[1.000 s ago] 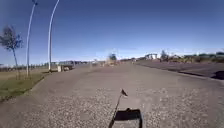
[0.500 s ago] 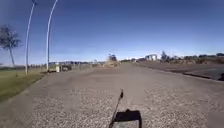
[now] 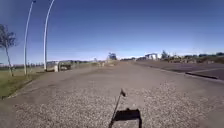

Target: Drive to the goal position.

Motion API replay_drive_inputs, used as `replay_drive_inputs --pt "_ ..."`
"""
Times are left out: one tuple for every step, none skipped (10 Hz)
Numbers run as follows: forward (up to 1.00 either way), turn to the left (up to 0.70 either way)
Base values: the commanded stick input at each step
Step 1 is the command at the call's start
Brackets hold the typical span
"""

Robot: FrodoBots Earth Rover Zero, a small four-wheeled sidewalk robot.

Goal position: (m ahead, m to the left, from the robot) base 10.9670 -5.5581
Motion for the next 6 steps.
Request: replay_drive_inputs --pt "0.7 -0.01" --pt "0.7 -0.05" --pt "0.7 -0.11" --pt "0.7 -0.24" --pt "0.7 -0.35" --pt "0.7 -0.35"
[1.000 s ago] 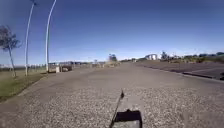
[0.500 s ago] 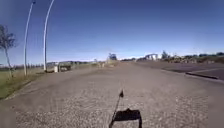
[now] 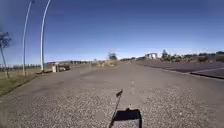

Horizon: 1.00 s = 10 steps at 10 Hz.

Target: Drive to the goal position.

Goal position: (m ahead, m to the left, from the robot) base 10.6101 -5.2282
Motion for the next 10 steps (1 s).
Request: replay_drive_inputs --pt "0.7 0.0" --pt "0.7 0.0" --pt "0.7 0.0" --pt "0.7 0.0" --pt "0.7 0.0" --pt "0.7 0.0" --pt "0.7 0.0" --pt "0.7 0.0" --pt "0.7 0.0" --pt "0.7 0.0"
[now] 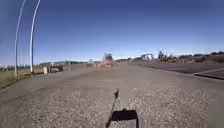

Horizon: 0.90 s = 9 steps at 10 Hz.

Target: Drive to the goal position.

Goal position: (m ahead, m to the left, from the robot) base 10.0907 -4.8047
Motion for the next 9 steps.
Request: replay_drive_inputs --pt "0.7 0.0" --pt "0.7 0.0" --pt "0.7 0.0" --pt "0.7 0.0" --pt "0.7 0.0" --pt "0.7 0.0" --pt "0.7 0.0" --pt "0.7 0.0" --pt "0.7 0.0"
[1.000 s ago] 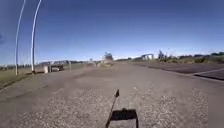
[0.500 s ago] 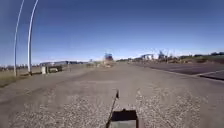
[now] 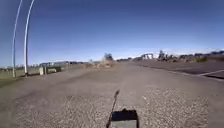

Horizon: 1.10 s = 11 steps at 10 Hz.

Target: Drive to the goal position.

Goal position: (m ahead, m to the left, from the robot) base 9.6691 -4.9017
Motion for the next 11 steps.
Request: replay_drive_inputs --pt "0.7 0.0" --pt "0.7 0.0" --pt "0.7 0.0" --pt "0.7 0.0" --pt "0.7 0.0" --pt "0.7 0.0" --pt "0.7 0.0" --pt "0.7 0.0" --pt "0.7 0.0" --pt "0.7 -0.35" --pt "0.7 -0.35"
